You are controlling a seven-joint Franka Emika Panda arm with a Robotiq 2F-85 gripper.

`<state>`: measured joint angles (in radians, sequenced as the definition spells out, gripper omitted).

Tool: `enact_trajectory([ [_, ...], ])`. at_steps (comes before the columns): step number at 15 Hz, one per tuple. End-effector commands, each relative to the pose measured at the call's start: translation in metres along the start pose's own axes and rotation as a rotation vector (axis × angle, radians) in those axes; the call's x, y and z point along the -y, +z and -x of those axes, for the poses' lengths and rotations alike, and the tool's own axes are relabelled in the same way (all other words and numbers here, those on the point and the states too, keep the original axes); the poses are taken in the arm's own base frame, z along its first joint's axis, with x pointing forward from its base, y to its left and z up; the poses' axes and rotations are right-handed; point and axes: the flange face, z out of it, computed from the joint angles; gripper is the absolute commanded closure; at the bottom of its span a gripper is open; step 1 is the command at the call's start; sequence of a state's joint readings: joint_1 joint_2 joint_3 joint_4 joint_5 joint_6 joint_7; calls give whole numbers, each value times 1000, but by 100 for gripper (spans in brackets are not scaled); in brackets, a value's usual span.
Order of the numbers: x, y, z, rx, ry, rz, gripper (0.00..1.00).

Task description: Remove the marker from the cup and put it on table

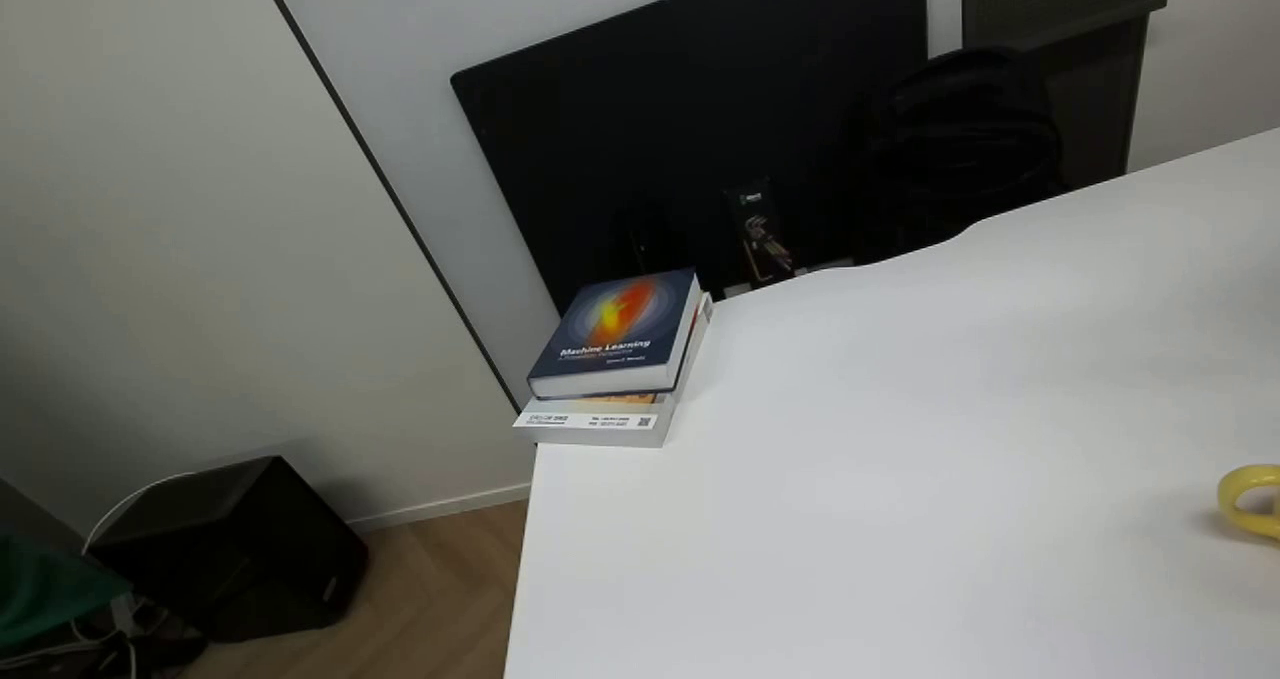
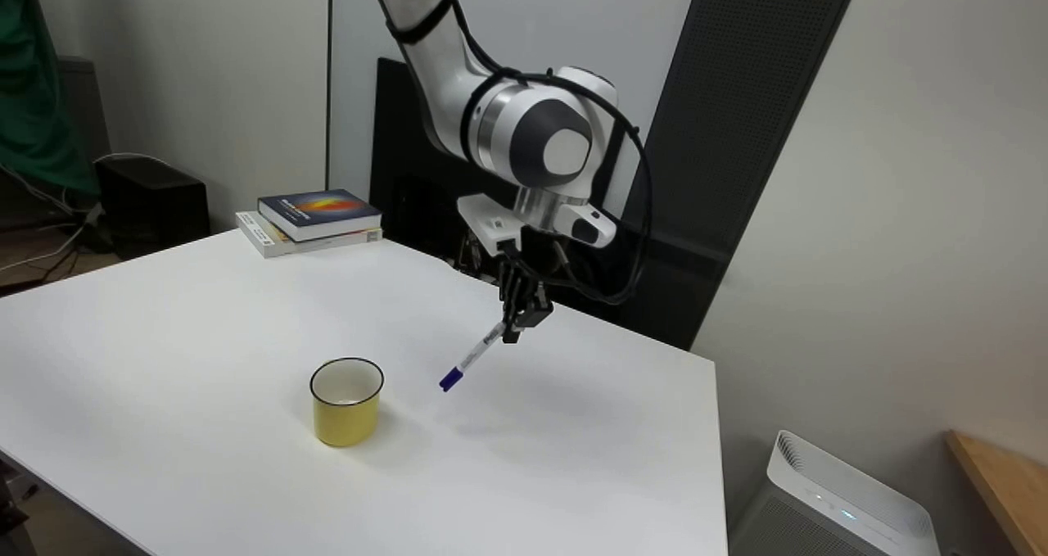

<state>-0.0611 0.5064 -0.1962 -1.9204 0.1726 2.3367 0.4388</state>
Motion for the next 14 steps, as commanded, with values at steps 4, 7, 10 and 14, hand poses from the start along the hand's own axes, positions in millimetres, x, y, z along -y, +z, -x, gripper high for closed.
enact_trajectory([
  [4,-35,34,-42,12,213,36,96],
  [7,-54,49,-55,32,279,34,96],
  [10,-68,64,-64,51,325,32,96],
  [14,-83,79,-71,56,371,43,96],
])
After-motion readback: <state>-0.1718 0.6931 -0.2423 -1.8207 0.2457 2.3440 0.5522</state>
